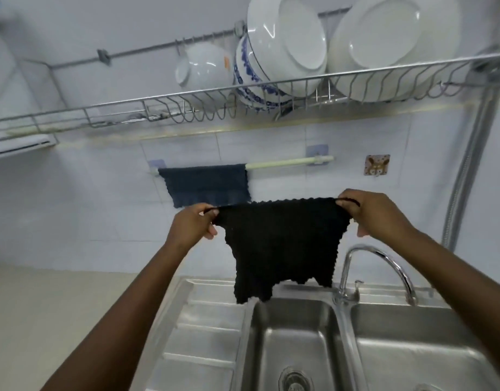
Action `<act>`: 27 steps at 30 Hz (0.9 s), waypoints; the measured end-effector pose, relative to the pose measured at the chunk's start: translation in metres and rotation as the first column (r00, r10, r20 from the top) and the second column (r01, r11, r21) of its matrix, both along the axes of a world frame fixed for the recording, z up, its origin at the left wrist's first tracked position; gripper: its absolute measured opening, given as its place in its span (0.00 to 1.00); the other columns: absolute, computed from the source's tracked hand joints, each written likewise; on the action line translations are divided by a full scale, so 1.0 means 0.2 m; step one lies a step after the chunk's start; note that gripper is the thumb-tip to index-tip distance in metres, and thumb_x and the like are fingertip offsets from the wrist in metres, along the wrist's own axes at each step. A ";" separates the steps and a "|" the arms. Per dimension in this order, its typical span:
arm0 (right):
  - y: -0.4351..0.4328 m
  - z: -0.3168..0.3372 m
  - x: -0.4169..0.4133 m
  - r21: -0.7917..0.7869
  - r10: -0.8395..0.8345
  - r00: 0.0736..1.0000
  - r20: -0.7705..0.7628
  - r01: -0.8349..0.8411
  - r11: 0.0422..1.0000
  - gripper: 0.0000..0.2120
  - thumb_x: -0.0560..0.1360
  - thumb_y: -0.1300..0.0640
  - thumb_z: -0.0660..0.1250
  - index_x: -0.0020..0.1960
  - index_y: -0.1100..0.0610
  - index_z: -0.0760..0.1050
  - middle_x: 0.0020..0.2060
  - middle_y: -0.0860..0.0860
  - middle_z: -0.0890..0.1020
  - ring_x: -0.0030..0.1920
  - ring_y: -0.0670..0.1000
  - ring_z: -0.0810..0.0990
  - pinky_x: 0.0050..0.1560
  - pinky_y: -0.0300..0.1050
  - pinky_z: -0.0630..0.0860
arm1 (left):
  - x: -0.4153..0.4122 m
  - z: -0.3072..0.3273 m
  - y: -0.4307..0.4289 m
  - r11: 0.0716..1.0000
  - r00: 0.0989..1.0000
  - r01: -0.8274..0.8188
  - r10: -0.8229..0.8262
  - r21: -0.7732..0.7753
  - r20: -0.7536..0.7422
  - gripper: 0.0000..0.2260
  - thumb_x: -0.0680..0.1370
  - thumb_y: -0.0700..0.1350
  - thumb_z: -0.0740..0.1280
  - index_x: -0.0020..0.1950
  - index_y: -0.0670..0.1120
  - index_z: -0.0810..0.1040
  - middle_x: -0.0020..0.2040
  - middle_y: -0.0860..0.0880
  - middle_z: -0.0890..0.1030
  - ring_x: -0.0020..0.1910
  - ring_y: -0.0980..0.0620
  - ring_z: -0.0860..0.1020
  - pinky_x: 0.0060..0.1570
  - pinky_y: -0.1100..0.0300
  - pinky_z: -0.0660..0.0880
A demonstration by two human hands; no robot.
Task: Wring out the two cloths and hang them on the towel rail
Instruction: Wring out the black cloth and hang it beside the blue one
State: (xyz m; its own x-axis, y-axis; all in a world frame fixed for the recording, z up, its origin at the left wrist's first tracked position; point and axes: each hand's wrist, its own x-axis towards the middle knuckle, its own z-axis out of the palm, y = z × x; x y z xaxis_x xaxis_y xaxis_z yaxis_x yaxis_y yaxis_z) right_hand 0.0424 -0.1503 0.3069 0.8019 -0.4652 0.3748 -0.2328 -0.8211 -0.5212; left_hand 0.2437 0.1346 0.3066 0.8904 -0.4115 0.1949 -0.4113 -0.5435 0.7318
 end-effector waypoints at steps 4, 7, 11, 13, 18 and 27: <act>-0.08 0.29 0.23 0.385 -0.013 0.992 0.129 -0.038 0.922 0.06 0.75 0.62 0.67 0.51 0.54 0.76 0.37 0.52 0.78 0.37 0.57 0.81 0.38 0.50 0.81 | 0.15 0.30 -0.06 0.891 0.875 0.078 -0.276 -0.447 -0.397 0.07 0.82 0.42 0.60 0.56 0.46 0.76 0.49 0.46 0.84 0.44 0.52 0.82 0.32 0.65 0.78; -0.13 0.45 0.39 0.638 -0.088 0.951 0.297 -0.129 0.759 0.04 0.78 0.62 0.62 0.52 0.58 0.74 0.35 0.55 0.75 0.37 0.55 0.80 0.39 0.46 0.84 | 0.33 0.42 -0.14 0.763 0.774 0.064 -0.446 -0.643 -0.451 0.07 0.82 0.38 0.58 0.58 0.43 0.73 0.55 0.44 0.81 0.51 0.49 0.81 0.33 0.68 0.79; -0.19 0.56 0.64 0.635 -0.083 0.909 0.410 -0.219 0.741 0.05 0.77 0.66 0.62 0.45 0.58 0.74 0.39 0.55 0.77 0.44 0.54 0.80 0.59 0.52 0.77 | 0.55 0.52 -0.30 0.705 0.841 0.135 -0.453 -0.697 -0.296 0.12 0.82 0.38 0.59 0.64 0.43 0.72 0.62 0.44 0.79 0.61 0.48 0.78 0.54 0.59 0.77; -0.26 0.55 0.76 0.427 -0.046 0.936 0.349 -0.115 0.897 0.07 0.76 0.64 0.63 0.44 0.55 0.77 0.44 0.56 0.81 0.51 0.57 0.80 0.59 0.52 0.75 | 0.65 0.50 -0.36 0.724 0.889 0.204 -0.418 -0.659 -0.185 0.12 0.81 0.36 0.61 0.62 0.45 0.74 0.59 0.46 0.79 0.62 0.48 0.76 0.58 0.57 0.74; -0.27 0.33 0.92 -0.159 0.114 0.993 -0.029 -0.117 0.980 0.10 0.78 0.61 0.59 0.56 0.59 0.77 0.55 0.56 0.77 0.57 0.55 0.75 0.57 0.42 0.68 | 0.84 0.27 -0.47 0.874 0.840 0.459 -0.486 0.163 0.241 0.16 0.80 0.40 0.63 0.67 0.51 0.72 0.64 0.51 0.74 0.63 0.51 0.72 0.61 0.59 0.70; -0.34 0.22 1.00 -0.472 -0.016 0.997 0.070 0.047 0.880 0.09 0.73 0.61 0.66 0.53 0.59 0.78 0.51 0.60 0.75 0.54 0.61 0.72 0.52 0.52 0.72 | 0.91 0.23 -0.63 0.947 0.836 -0.100 -0.087 0.306 0.542 0.10 0.79 0.55 0.61 0.58 0.53 0.70 0.49 0.45 0.81 0.52 0.43 0.76 0.51 0.50 0.70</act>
